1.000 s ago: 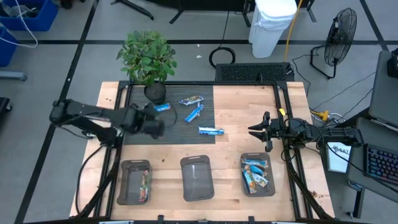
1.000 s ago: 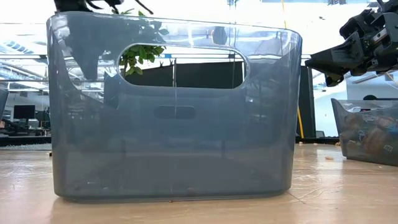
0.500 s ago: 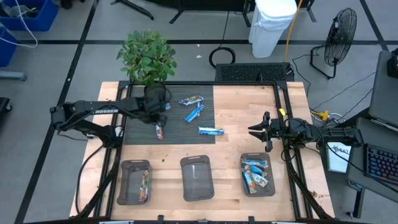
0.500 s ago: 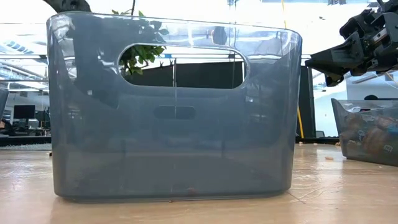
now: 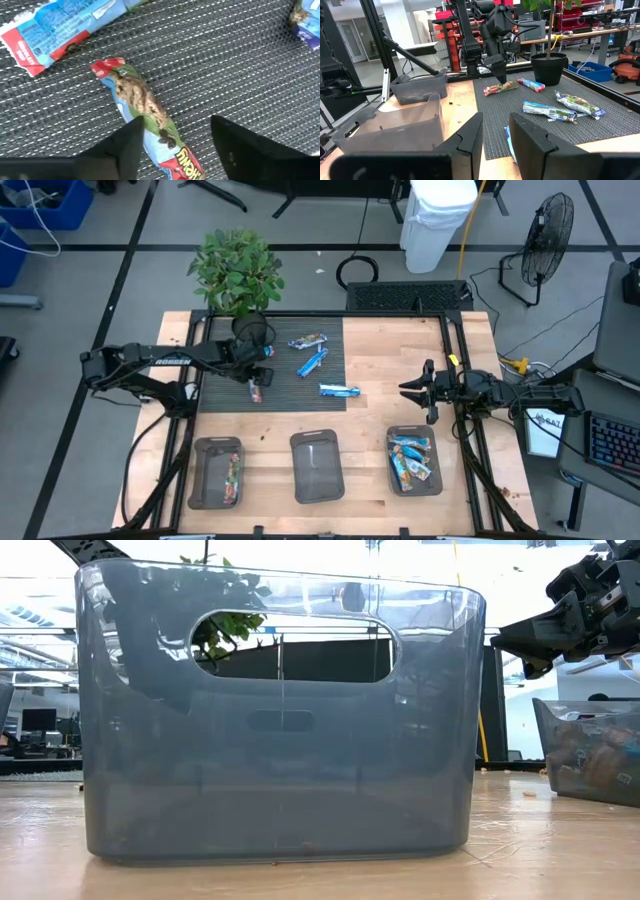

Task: Pick and place Granola Bars by type
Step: Adjust the red granola bar

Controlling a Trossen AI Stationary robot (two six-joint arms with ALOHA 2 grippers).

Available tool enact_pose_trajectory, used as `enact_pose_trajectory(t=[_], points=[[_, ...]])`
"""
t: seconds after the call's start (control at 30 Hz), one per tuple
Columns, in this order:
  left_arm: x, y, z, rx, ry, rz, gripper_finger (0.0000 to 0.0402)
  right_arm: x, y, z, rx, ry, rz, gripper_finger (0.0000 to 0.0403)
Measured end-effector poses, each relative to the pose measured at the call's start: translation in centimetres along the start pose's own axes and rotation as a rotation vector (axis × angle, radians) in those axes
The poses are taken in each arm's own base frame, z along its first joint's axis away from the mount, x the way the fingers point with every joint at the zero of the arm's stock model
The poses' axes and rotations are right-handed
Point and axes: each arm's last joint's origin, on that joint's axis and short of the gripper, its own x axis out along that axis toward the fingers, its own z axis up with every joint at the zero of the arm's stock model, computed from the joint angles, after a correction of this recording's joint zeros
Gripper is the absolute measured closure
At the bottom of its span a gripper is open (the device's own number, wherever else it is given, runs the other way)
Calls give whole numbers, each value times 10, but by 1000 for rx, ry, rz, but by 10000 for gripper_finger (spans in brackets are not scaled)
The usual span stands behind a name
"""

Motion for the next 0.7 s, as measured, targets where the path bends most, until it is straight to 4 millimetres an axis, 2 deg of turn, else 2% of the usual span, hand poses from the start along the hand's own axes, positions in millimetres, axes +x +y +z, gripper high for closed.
enact_pose_trajectory(t=[0.13, 0.27, 0.7], points=[[0, 3, -2, -6, 17, 32, 126, 0, 0, 0, 0, 0, 0, 316], [0, 7, -4, -23, 10, 94, 113, 0, 0, 0, 0, 0, 0, 316], [0, 7, -7, -20, 7, 120, 148, 0, 0, 0, 0, -1, 0, 316]])
